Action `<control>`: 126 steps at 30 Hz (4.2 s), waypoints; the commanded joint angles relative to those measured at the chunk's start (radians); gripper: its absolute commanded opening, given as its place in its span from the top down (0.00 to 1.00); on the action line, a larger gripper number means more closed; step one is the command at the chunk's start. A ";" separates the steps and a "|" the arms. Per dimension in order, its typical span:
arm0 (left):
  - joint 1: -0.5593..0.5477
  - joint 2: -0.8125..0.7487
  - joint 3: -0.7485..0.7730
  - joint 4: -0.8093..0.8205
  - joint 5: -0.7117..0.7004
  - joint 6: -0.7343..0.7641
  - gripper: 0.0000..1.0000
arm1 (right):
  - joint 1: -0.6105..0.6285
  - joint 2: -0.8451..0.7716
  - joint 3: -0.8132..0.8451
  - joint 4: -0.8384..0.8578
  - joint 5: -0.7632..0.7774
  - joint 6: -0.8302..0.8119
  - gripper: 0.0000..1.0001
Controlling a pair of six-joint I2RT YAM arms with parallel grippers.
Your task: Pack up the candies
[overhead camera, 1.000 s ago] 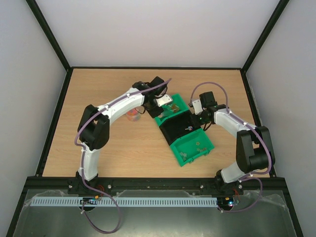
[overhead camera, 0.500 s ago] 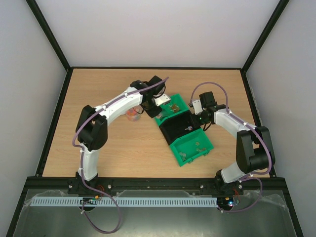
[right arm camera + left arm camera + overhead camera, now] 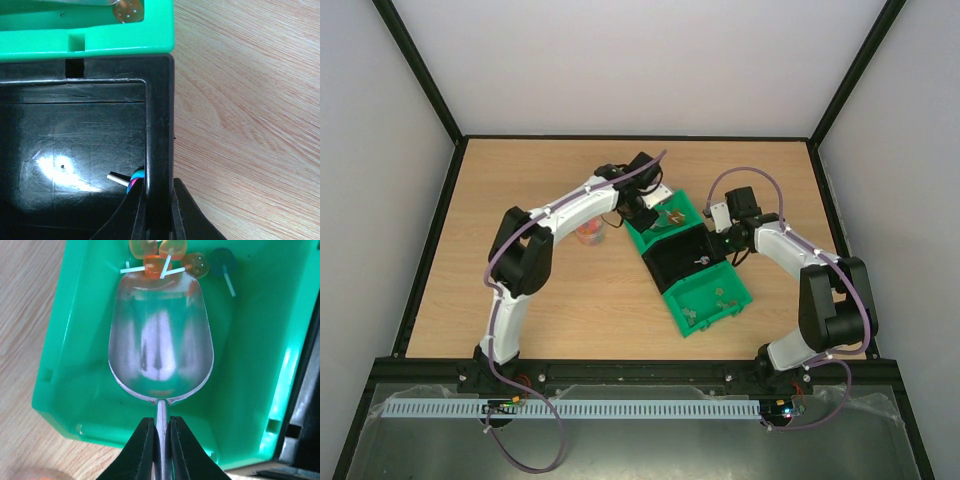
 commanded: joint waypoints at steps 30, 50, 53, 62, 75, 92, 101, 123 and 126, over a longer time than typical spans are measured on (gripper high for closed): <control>0.075 -0.153 -0.643 0.840 0.371 0.010 0.98 | -0.044 0.040 0.029 -0.066 0.030 0.045 0.99; 0.158 -0.200 -0.739 1.081 0.427 -0.069 0.98 | -0.065 0.025 0.015 -0.056 0.039 -0.022 0.99; 0.164 -0.207 -0.754 1.112 0.445 -0.096 0.98 | -0.065 0.027 0.015 -0.056 0.038 -0.026 0.99; 0.176 -0.256 -0.782 1.201 0.498 -0.162 0.98 | -0.065 0.033 0.015 -0.060 0.040 -0.024 0.99; 0.203 -0.450 -0.829 1.149 0.550 -0.112 0.98 | -0.065 0.037 0.018 -0.056 0.047 -0.015 0.99; 0.386 -0.746 -0.904 0.892 0.595 0.008 0.98 | -0.065 0.042 0.036 -0.041 0.026 -0.014 0.99; 0.556 -0.907 -0.931 0.615 0.621 0.177 0.98 | -0.066 0.059 0.065 -0.060 -0.007 -0.026 0.99; 0.670 -0.802 -0.775 0.102 0.368 0.501 0.98 | -0.066 0.095 0.089 -0.032 -0.041 -0.022 0.99; 0.662 -0.762 -0.736 0.076 0.339 0.515 0.98 | -0.066 0.097 0.088 -0.028 -0.043 -0.019 0.99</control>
